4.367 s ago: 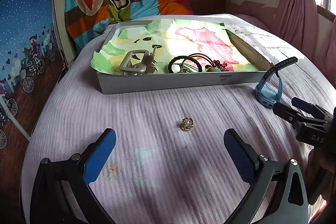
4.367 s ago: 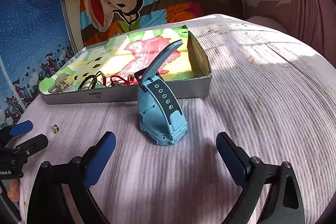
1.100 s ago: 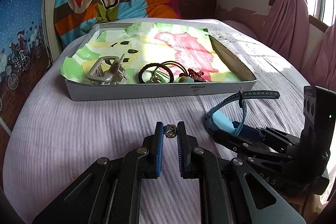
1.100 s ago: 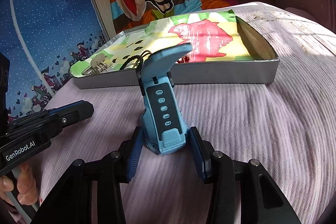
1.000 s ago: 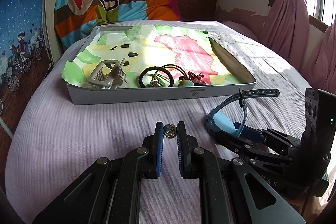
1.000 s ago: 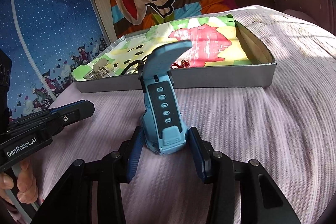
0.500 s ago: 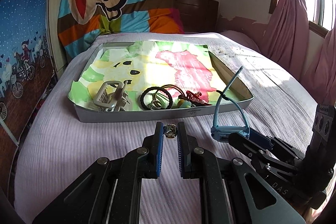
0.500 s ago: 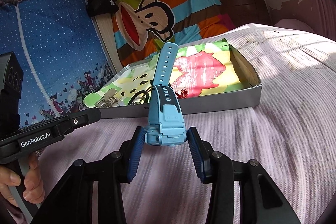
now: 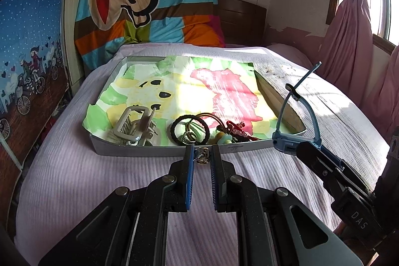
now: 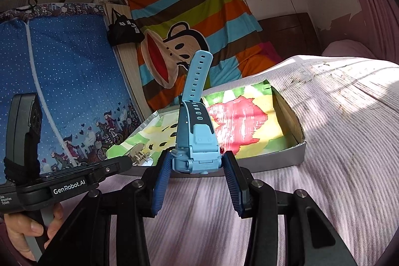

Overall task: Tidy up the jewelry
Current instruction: 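Lower the earring and the watch into the tray and open both tools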

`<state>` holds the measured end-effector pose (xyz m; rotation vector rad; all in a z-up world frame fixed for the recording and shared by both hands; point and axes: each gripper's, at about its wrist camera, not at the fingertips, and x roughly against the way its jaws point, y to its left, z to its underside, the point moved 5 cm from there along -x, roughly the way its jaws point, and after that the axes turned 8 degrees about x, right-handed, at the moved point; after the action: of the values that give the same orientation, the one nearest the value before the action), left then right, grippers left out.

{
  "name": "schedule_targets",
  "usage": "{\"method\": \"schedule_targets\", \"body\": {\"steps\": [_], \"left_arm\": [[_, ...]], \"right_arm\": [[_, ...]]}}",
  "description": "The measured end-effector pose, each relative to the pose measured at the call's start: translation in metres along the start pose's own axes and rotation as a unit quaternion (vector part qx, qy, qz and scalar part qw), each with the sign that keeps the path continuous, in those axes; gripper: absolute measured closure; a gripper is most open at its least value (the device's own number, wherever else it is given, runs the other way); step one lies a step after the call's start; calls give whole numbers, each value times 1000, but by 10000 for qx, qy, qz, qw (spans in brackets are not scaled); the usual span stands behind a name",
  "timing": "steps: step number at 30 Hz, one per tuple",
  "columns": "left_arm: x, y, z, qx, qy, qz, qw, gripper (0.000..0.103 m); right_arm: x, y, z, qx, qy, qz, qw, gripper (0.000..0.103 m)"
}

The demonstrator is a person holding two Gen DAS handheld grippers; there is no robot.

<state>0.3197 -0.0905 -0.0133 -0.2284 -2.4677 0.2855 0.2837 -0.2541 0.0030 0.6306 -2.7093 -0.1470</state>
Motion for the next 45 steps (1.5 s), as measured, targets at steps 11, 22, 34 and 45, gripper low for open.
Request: {"method": "schedule_targets", "body": {"steps": [11, 22, 34, 45], "left_arm": [[-45, 7, -40, 168, 72, -234, 9996, 93], [-94, 11, -41, 133, 599, -437, 9972, 93], [-107, 14, -33, 149, 913, -415, 9949, 93], [-99, 13, -36, 262, 718, -296, 9966, 65]], "right_arm": [[-60, -20, -12, 59, 306, 320, 9990, 63], [-79, -35, -1, -140, 713, 515, 9960, 63], [-80, -34, 2, -117, 869, 569, 9945, 62], [-76, -37, -1, -198, 778, 587, 9950, 62]]}}
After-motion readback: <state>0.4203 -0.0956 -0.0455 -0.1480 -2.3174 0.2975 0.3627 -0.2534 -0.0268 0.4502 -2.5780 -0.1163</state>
